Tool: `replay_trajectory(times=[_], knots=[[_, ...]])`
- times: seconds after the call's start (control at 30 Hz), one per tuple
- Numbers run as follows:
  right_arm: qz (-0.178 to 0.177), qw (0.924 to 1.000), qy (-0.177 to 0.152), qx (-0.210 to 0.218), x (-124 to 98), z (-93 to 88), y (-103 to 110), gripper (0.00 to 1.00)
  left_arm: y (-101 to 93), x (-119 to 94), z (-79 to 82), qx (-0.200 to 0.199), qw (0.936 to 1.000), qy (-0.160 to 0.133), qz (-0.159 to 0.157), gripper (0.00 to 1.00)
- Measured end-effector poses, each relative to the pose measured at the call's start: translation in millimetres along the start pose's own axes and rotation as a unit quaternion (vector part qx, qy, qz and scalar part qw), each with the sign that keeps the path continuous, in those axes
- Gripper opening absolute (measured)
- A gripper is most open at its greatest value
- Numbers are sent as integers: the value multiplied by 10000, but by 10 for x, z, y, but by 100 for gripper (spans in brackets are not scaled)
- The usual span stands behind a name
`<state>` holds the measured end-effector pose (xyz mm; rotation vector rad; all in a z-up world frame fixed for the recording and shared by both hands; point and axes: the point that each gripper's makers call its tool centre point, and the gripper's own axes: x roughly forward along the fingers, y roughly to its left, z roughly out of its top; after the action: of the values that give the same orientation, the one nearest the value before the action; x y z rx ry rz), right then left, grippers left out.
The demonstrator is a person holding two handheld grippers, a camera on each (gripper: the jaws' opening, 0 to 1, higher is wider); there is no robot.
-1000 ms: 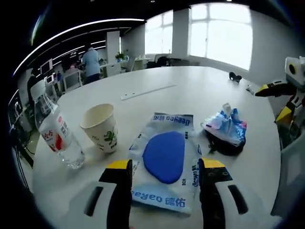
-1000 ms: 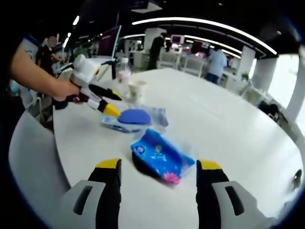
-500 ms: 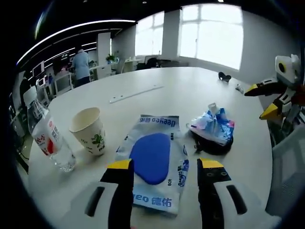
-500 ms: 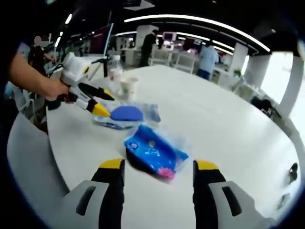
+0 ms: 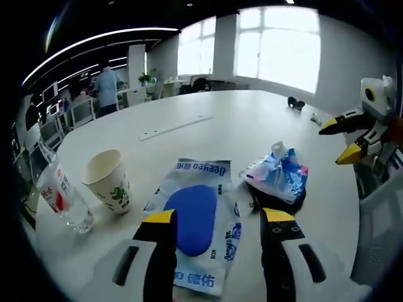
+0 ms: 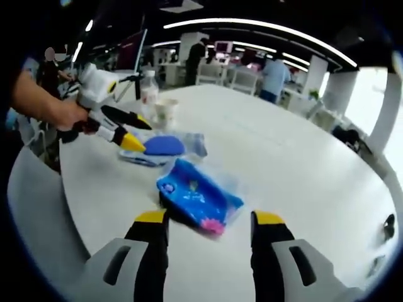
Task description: Arrange the tabletop items into an orderly group along one side of the table until the central work area is clear of visible clutter.
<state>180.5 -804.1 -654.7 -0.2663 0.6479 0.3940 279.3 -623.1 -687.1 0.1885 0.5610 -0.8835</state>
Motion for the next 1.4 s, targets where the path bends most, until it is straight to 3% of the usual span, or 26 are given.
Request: replay_trajectory(times=[0.57, 1.4], knots=[[240, 9989, -74, 387, 82, -118, -276, 41, -282, 115, 118, -152, 9998, -16, 113, 51], [619, 9962, -55, 612, 307, -198, -365, 36, -455, 219, 207, -440, 9988, 2, 227, 50]])
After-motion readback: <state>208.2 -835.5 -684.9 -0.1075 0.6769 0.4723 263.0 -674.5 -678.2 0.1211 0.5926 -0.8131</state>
